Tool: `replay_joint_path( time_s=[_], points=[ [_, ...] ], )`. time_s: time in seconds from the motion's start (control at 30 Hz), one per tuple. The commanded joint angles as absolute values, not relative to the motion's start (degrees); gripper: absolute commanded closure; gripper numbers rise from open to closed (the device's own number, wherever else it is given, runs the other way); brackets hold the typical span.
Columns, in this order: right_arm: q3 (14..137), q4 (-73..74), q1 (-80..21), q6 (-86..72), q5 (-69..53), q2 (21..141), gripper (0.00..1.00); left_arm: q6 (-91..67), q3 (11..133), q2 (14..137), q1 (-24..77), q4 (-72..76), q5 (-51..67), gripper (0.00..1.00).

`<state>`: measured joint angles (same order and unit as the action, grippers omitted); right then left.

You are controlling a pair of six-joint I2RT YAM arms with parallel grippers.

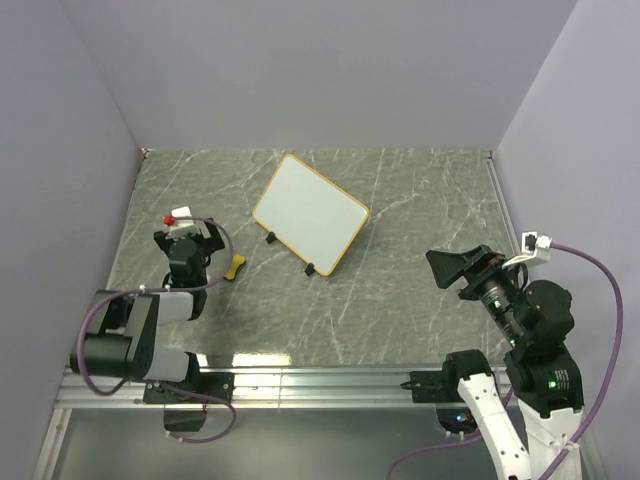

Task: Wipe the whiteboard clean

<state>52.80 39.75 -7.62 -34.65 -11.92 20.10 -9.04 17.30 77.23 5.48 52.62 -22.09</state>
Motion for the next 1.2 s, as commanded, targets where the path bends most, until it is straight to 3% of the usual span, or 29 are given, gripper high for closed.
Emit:
replay_joint_path(
  time_s=[0.0, 0.2, 0.4, 0.57, 0.93, 1.17],
  points=[
    [52.3, 35.95, -7.82, -33.66, -13.0, 19.77, 0.0, -8.0, 14.24, 81.55, 4.31, 67.75, -14.19, 0.01],
    [50.36, 33.58, -7.82, -35.06, -12.05, 20.57, 0.0, -8.53, 14.33, 84.02, 0.88, 69.6, -6.51, 0.01],
    [42.37, 24.98, -7.82, -39.64, 2.09, 14.16, 0.0, -8.79, 14.5, 83.76, 0.44, 68.9, -5.62, 0.01],
    [37.97, 18.37, -7.82, -35.87, 5.89, 9.75, 0.0, -8.79, 14.41, 83.58, 0.44, 68.91, -5.62, 0.01],
    [46.04, 29.69, -7.91, -41.74, 16.86, 23.63, 0.0, -8.79, 14.41, 83.58, 0.44, 68.91, -5.63, 0.01],
    [42.37, 23.03, -8.26, -36.65, 11.96, 22.94, 0.0, -8.79, 14.5, 83.58, 0.44, 68.91, -5.62, 0.01]
  ],
)
